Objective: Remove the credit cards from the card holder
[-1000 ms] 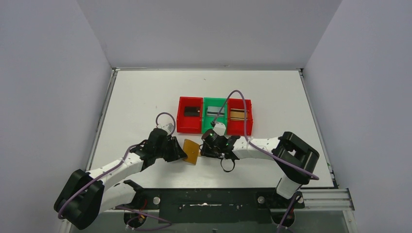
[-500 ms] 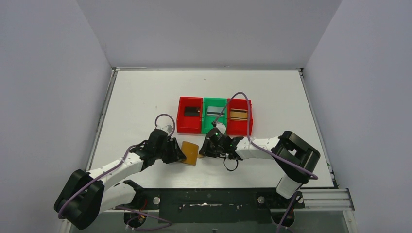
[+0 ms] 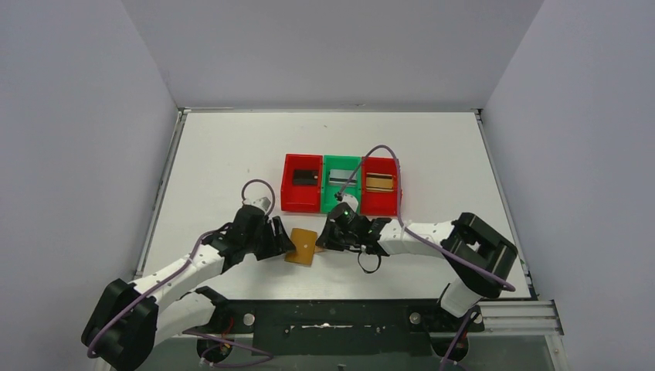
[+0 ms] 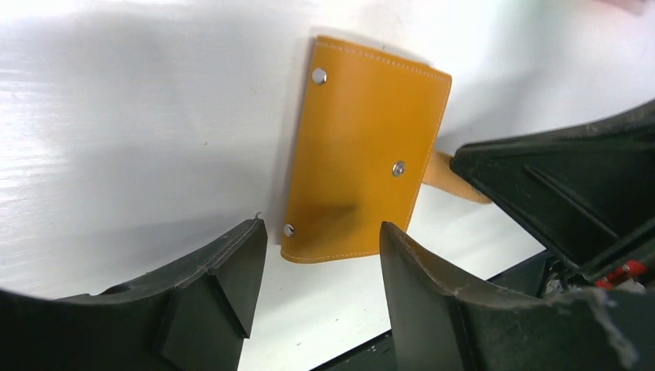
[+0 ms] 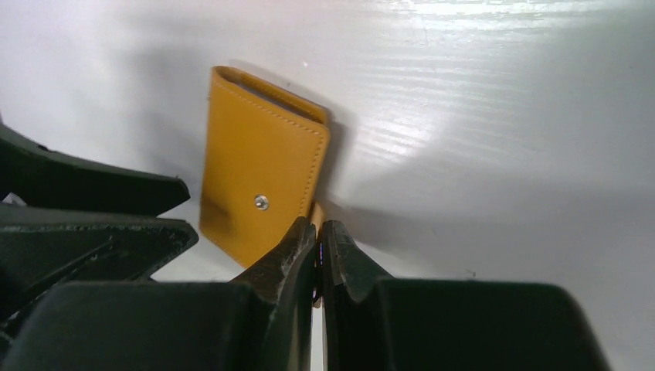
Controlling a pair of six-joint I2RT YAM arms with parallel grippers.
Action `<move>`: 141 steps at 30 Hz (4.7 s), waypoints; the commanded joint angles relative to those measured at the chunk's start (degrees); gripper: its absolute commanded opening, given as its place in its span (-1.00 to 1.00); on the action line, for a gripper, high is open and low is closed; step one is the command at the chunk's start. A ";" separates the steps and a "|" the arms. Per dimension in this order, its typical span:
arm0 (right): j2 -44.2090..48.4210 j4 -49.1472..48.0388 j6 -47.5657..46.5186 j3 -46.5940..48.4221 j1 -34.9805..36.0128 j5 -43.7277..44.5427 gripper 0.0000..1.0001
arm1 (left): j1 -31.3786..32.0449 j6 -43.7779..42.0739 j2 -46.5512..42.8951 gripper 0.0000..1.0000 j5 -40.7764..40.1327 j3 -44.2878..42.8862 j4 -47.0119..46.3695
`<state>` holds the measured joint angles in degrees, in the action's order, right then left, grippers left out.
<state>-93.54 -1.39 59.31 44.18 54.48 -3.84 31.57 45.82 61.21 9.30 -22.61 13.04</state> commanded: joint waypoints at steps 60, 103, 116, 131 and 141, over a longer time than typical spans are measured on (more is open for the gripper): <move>17.85 7.72 2.41 -13.59 -1.39 11.30 -0.98 | 4.48 -2.62 -6.16 0.20 1.25 -9.99 -2.08; 15.32 8.52 3.43 -13.59 -1.41 11.31 -0.98 | 11.32 0.23 7.36 0.19 1.72 -10.19 -7.69; 16.15 8.63 4.10 -14.56 -1.40 11.73 -0.96 | 11.13 -0.76 5.66 0.38 -9.36 -11.59 -1.93; 14.79 7.81 4.15 -14.27 -1.37 11.16 -0.96 | 11.62 -0.01 7.22 0.30 -5.10 -9.87 -7.39; 13.46 7.63 3.86 -13.25 -1.31 10.86 -0.95 | 11.67 -0.66 9.43 0.13 8.76 -9.84 -16.50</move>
<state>-78.94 5.02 63.61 30.50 52.97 5.17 43.05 45.87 69.82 9.65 -32.05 5.10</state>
